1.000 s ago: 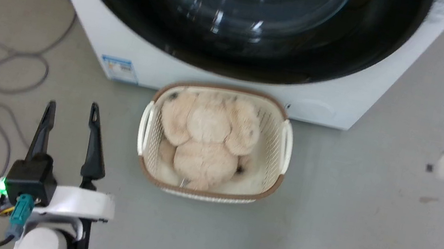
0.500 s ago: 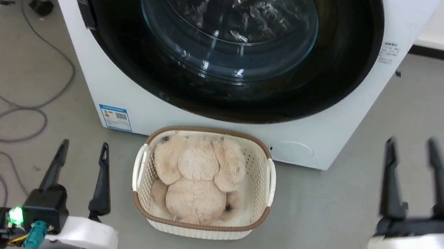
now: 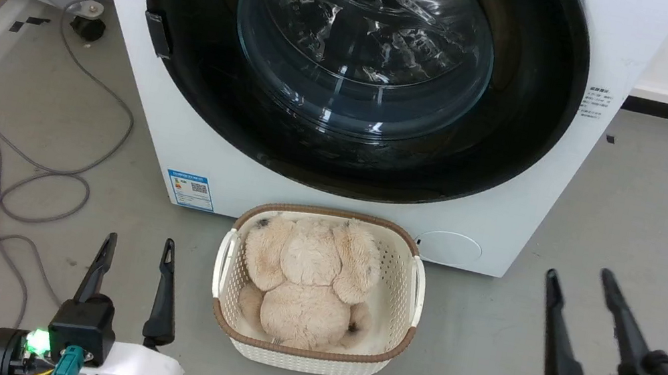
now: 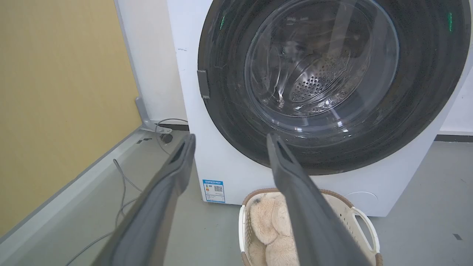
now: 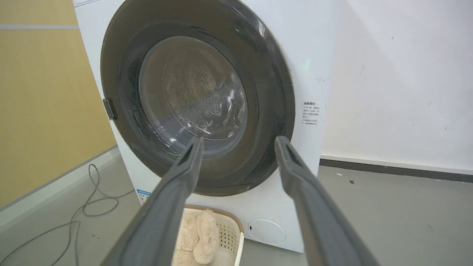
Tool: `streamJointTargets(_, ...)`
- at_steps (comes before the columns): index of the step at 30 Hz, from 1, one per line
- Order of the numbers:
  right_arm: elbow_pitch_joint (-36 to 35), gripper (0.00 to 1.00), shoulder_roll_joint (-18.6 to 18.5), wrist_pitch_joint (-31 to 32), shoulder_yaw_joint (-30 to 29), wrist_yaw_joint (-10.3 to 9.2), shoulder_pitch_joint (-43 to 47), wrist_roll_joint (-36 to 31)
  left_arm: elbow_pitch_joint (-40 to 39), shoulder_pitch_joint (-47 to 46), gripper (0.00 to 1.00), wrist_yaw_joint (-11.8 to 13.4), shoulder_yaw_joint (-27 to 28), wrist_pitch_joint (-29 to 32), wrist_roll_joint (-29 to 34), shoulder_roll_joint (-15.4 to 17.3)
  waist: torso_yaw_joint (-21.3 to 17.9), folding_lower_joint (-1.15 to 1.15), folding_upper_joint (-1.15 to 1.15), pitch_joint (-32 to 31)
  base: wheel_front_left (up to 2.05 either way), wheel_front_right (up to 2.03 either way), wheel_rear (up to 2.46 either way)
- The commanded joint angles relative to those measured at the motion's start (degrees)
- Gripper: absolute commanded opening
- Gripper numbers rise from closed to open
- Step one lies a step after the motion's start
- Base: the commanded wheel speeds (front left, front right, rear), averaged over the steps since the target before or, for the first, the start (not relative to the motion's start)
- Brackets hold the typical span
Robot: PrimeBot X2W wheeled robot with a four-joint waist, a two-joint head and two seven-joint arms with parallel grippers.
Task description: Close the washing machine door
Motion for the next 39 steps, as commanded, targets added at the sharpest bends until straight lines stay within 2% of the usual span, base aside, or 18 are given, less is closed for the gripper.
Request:
streamJointTargets(1, -0.4, 1.0, 0.3, -0.2, -0.3, -0.05, 1.0, 0.7, 0.1, 0.8, 1.0, -0.1, 0.0, -0.2, -0.2, 0.1, 0.0, 0.01, 0.0, -0.1, 0.0, 0.0, 0.0)
streamJointTargets(5, -1.0, 1.0, 0.3, -0.2, -0.9, -0.05, 1.5, 1.1, 0.4, 1.1, 1.0, -0.5, -0.1, -0.2, -0.5, 0.1, 0.1, 0.01, 0.0, -0.3, 0.0, 0.0, 0.0)
streamJointTargets(6, -0.7, 0.0, 0.0, 0.0, -0.8, -0.01, 0.5, 0.5, 0.3, 0.1, 0.0, -0.3, -0.2, 0.0, -0.5, 0.0, 0.1, 0.01, 0.0, -0.3, 0.0, 0.0, 0.0)
streamJointTargets(39, -1.7, 0.0, 0.1, 3.8, -0.3, -0.01, 1.6, -1.2, -1.3, 0.3, 0.0, -2.0, 0.4, 3.8, 0.2, 0.0, -0.1, 0.01, 0.0, -1.2, 0.0, 0.0, 0.0)
